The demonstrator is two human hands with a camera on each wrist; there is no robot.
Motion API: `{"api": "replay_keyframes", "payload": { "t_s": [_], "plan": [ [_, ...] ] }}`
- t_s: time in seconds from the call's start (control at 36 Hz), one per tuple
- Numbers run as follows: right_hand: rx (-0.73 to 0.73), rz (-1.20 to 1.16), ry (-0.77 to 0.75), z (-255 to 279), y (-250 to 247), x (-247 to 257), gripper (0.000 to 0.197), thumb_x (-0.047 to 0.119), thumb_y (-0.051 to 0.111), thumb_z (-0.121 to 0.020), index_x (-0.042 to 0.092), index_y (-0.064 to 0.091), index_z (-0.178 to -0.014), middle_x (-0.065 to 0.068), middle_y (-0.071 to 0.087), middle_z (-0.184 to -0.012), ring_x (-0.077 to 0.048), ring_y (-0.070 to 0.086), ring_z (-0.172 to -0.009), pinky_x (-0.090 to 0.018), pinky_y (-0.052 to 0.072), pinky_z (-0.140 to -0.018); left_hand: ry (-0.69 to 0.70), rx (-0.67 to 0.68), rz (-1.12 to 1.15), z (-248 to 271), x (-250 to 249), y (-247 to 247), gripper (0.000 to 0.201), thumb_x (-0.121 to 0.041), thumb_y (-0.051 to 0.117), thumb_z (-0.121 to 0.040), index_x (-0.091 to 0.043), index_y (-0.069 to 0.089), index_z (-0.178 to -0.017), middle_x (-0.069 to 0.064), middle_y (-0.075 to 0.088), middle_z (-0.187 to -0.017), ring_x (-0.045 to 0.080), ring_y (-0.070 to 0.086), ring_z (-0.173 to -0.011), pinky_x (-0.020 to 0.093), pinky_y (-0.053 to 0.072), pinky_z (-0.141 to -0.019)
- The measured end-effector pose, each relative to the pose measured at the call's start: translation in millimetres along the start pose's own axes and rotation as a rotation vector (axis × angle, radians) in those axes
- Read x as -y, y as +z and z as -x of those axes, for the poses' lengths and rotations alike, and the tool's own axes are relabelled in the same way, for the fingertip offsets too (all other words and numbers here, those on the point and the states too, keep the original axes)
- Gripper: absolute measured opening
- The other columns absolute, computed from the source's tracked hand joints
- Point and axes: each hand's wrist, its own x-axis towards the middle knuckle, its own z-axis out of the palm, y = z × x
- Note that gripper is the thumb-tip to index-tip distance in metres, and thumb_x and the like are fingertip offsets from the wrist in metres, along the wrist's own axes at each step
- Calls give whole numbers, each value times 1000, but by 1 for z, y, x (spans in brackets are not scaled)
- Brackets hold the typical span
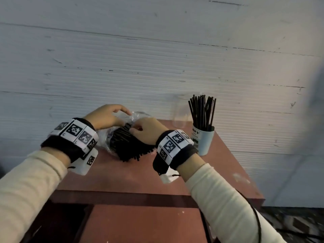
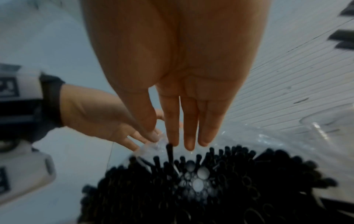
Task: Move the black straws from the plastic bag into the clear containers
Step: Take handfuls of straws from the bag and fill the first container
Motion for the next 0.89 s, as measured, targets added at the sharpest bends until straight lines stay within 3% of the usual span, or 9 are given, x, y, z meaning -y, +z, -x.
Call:
{"api": "replay_keyframes", "payload": {
  "t_s": [0.06,0.14,0.25,0.39,0.44,0.58,0.69,0.89],
  "plan": [
    [23,115,3,-5,3,12,35,30,40,-99,8,66,-106,-10,67,-105,-23,58,-89,-27,39,-74,23,52,8,-1,9,1,44,-1,64,-86,-39,65,-108,6,56,-135,21,47,-130,30,38,-91],
    [17,185,-7,-11,8,22,36,26,37,-102,10,59,-125,-13,64,-119,-28,59,-104,-30,41,-82,56,16,42,-2,16,3,56,10,60,-82,-42,65,-101,10,63,-125,27,58,-114,26,45,-81],
    [42,185,-22,-12,8,28,39,26,41,-102,19,47,-140,-8,57,-133,-26,54,-118,-33,39,-96,54,-74,66,-4,19,5,52,6,65,-81,-41,68,-103,4,66,-115,17,58,-110,29,45,-87],
    [48,159,-73,-16,9,26,53,23,48,-98,27,33,-148,1,37,-152,-22,36,-138,-33,27,-111,75,-192,106,-7,18,5,56,7,67,-79,-45,68,-96,-2,65,-117,12,58,-113,26,52,-82],
    [100,195,-28,-22,14,25,53,23,48,-98,27,32,-149,-1,36,-152,-23,33,-140,-35,25,-112,82,-206,106,-7,19,5,57,8,65,-79,-48,67,-92,-3,66,-117,12,59,-112,28,54,-83],
    [134,98,74,-34,27,21,40,21,58,-91,24,58,-131,-7,54,-134,-26,49,-123,-34,41,-100,82,-189,94,-7,19,5,49,8,63,-83,-37,68,-103,0,64,-119,9,56,-110,12,44,-65],
    [100,90,61,-35,19,22,37,15,60,-88,17,61,-125,-7,57,-129,-25,51,-121,-29,40,-96,76,-182,113,-8,20,2,49,7,62,-83,-37,68,-104,1,64,-121,9,55,-112,22,49,-75],
    [155,221,26,-37,8,30,39,21,51,-97,16,52,-136,-4,53,-138,-24,49,-128,-34,38,-107,66,-165,109,-10,19,2,54,11,57,-82,-36,68,-106,-2,63,-122,8,55,-112,29,55,-81]
  ]
}}
